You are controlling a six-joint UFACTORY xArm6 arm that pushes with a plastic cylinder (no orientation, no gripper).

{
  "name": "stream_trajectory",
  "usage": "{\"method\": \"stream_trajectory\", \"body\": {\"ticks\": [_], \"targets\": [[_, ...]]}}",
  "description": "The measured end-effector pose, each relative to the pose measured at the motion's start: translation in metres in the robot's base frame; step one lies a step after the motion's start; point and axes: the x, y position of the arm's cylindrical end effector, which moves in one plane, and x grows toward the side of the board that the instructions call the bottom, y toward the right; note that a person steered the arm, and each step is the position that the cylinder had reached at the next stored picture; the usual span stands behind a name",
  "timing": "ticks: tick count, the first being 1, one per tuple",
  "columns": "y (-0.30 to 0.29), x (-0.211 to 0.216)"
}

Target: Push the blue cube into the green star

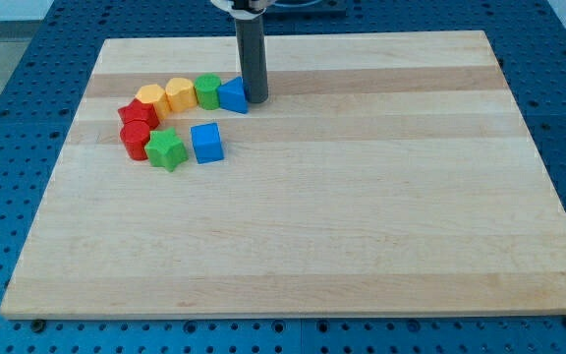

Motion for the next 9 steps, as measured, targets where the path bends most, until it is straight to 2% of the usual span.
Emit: {"method": "stream_trajectory", "body": {"ticks": [1,2,6,8,9], "targets": [[0.025,0.000],[0.086,-0.017],[0.272,-0.113],[0.272,-0.115],[0.281,-0.083]]}}
